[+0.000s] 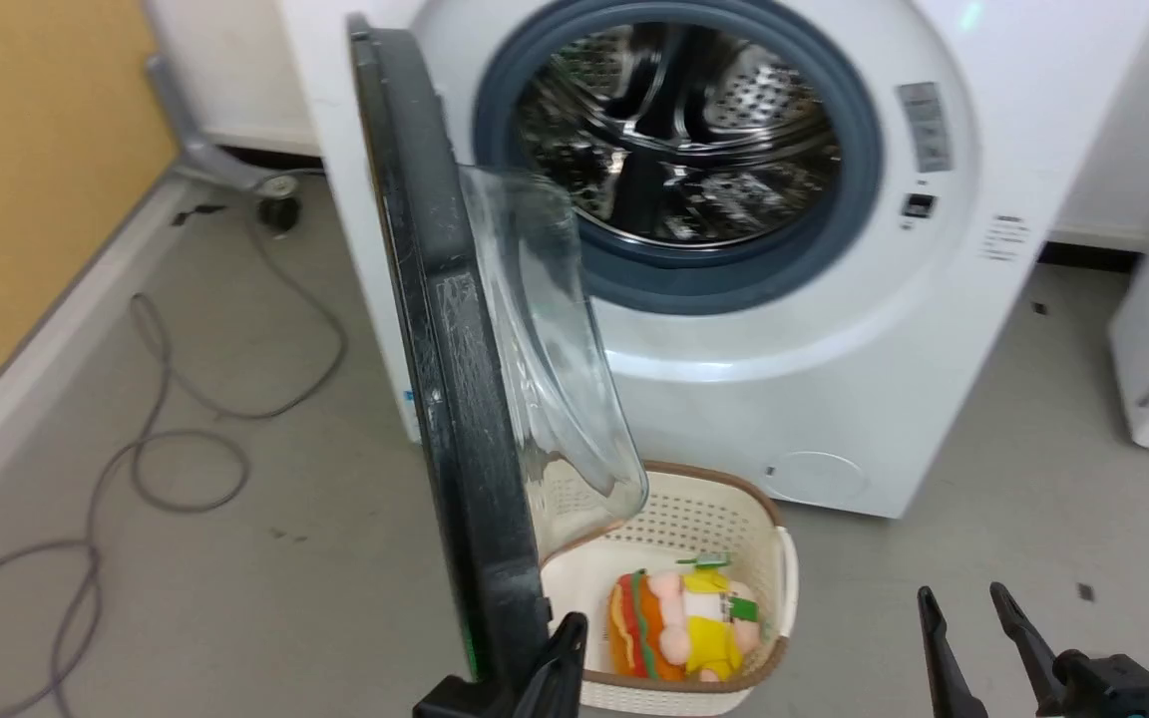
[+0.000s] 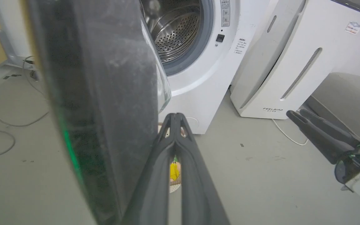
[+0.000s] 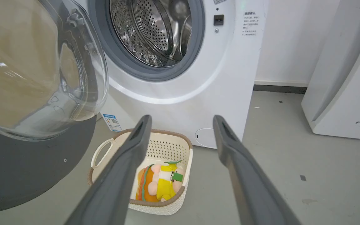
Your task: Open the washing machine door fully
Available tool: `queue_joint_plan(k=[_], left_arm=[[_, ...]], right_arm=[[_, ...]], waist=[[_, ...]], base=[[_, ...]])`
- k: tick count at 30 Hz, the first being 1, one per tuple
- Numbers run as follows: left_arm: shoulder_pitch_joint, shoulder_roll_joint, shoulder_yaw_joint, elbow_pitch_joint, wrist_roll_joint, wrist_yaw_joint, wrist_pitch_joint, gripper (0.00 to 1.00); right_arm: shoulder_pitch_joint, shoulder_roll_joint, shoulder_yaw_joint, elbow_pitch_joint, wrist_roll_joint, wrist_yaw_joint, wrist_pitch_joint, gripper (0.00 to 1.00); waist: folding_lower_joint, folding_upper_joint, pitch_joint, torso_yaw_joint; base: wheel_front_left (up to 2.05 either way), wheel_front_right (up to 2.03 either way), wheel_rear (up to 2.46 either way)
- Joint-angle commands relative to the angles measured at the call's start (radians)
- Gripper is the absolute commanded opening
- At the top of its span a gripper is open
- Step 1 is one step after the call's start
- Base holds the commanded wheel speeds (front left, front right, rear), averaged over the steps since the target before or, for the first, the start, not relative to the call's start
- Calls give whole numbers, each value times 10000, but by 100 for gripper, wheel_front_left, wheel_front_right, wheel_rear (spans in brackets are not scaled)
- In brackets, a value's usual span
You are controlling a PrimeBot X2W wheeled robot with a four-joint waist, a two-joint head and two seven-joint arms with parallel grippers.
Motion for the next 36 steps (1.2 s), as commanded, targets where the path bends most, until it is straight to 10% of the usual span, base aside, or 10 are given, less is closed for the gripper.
queue_joint_plan(k=[1,22,36], left_arm=[[154,113,127,-70,111,130,-43,0],[-51,1219,1702,301,207,766,-721,0],[-1242,2663,4209,2257,-1196,-349,-1749,0]], right_arm=[[60,32,-25,20,-57,-9,-44,100],[-123,32,-42,-65,-181,-9,87,100],[-281,32,-25,-395,-252,-9,314,100]], waist=[[0,0,39,355],[0,0,307,1820],[0,0,749,1462]], base=[[0,0,0],[0,0,0],[0,0,0]])
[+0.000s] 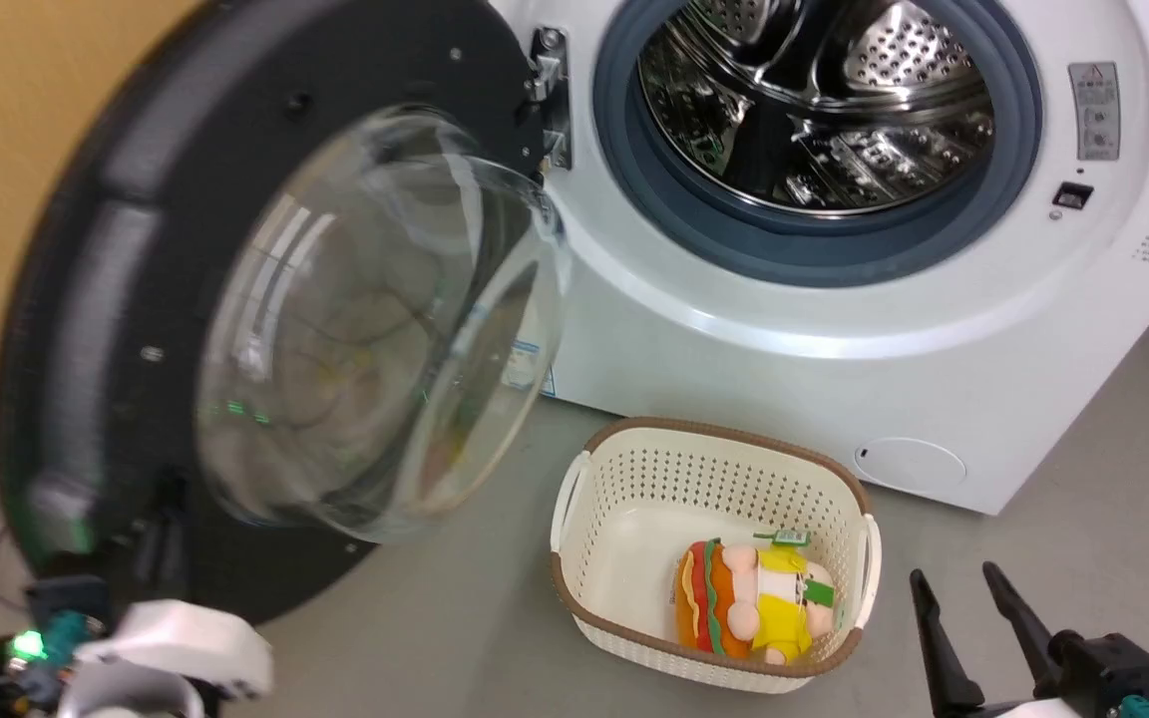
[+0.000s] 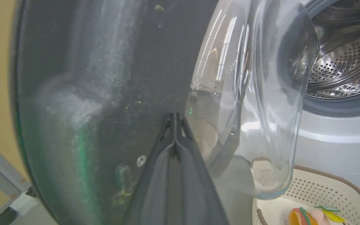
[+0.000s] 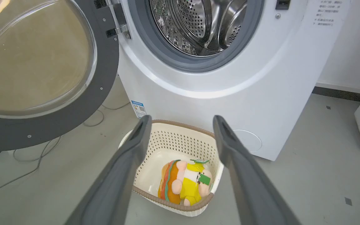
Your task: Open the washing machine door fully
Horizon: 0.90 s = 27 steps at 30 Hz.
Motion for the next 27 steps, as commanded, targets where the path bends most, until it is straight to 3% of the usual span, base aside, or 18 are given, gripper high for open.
queue_joint_plan(k=[1,7,17,27], left_arm=[[-345,159,295,363,-184,-139,-123,0],[-1116,390,981,1999,-628,-893,-393,0],[-1893,459,1967,3812,-481,-1737,-518,0],[-1200,-144,2935,3418,482,-1855,-521,0]], right_arm=[[-189,26,-46,-78,-5,-9,40,100],[-282,26,-62,-132,-34,-9,93,100],[-391,26,-126,-106,59,-9,72,100],[-321,26,-23,153,230,-9,-34,100]], waist=[[0,0,73,-69],[0,0,234,-261],[0,0,291,-591],[0,0,-151,-818]], base=[[0,0,0],[0,0,0],[0,0,0],[0,0,0]])
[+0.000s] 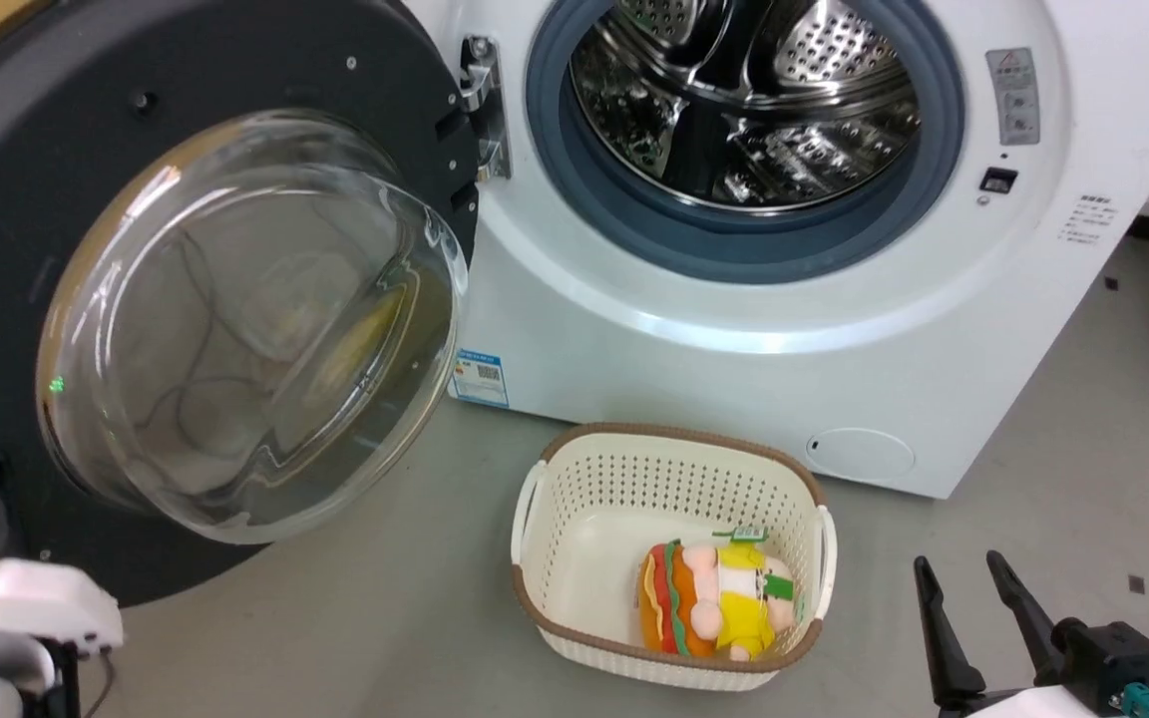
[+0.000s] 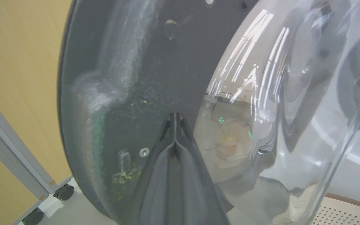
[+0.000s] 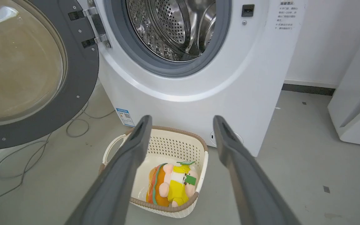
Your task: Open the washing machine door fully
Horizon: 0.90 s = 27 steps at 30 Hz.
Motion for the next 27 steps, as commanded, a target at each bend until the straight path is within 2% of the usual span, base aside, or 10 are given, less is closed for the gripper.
queue_joint_plan(k=[1,8,10,11,13,14,20,27], left_arm=[[503,-226,245,-285,141,73,-53,0],[2096,-1027,492,-1538,498,83,-54,0],[2418,-1212,424,-1808,564,107,-54,35],[2575,-1288,374,-1950,619,154,-54,46],[2892,-1477,296,-2315,719,333,-54,90],[3056,-1549,274,-2519,763,425,-54,100],[3714,-1876,-107,-3485,995,649,-36,100],[3633,-2239,-1224,-4007,1458,545,323,100]], right_arm=[[-4,26,73,84,121,-7,-76,100],[191,26,97,173,213,-7,-171,100],[224,26,127,193,196,-7,-183,100],[227,26,145,201,182,-7,-188,100],[221,26,160,202,150,-7,-198,100],[217,26,171,198,128,-7,-204,100],[247,26,210,169,25,-7,-231,100],[270,26,270,67,-112,-7,-240,100]], waist=[[-1,0,-223,-80],[-1,0,-593,-125],[-1,0,-661,-128],[-1,0,-694,-142],[-1,0,-763,-189],[-1,0,-798,-224],[-1,0,-967,-404],[-1,0,-1128,-813]], base=[[0,0,0],[0,0,0],[0,0,0],[0,0,0],[0,0,0],[0,0,0],[0,0,0],[0,0,0]])
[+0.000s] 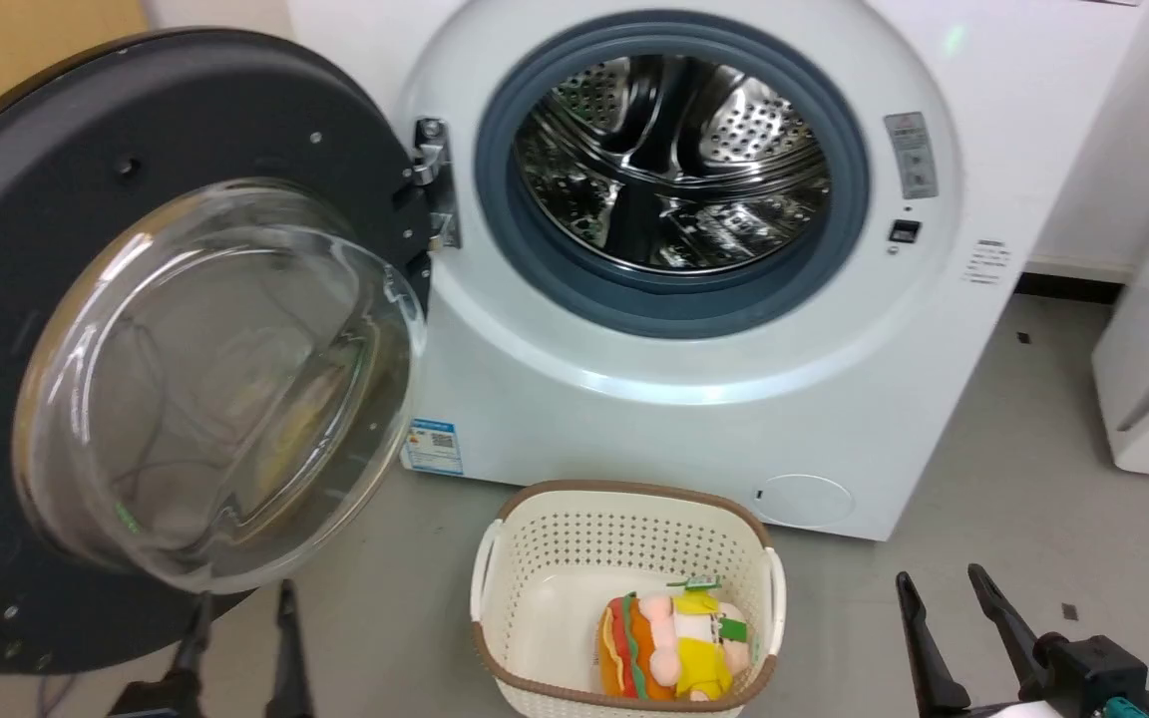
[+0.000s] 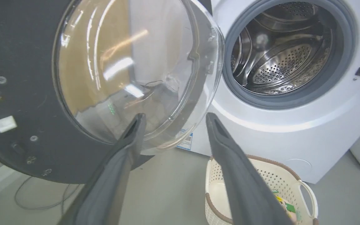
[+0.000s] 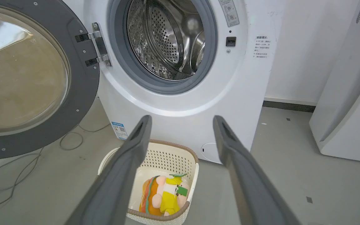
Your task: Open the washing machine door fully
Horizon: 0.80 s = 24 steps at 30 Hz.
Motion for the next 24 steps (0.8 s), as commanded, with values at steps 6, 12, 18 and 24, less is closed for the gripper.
queue_joint_plan(k=[6,12,18,24], left_arm=[[-687,-349,-659,402,184,-278,54,100],[-1242,-495,-1150,967,412,-494,-7,100],[-1503,-596,-1352,1450,494,-549,-81,100],[-1568,-622,-1358,1669,509,-510,-175,100]], right_arm=[[-60,24,115,-150,-257,-9,46,100],[-37,24,-176,-244,-482,-9,136,100],[13,24,-274,-318,-567,-9,192,100],[30,24,-296,-363,-541,-9,203,100]], waist=[[0,0,-33,-864],[0,0,22,-1572],[0,0,120,-2030],[0,0,159,-2131]], base=[[0,0,0],[0,0,0],[0,0,0],[0,0,0]])
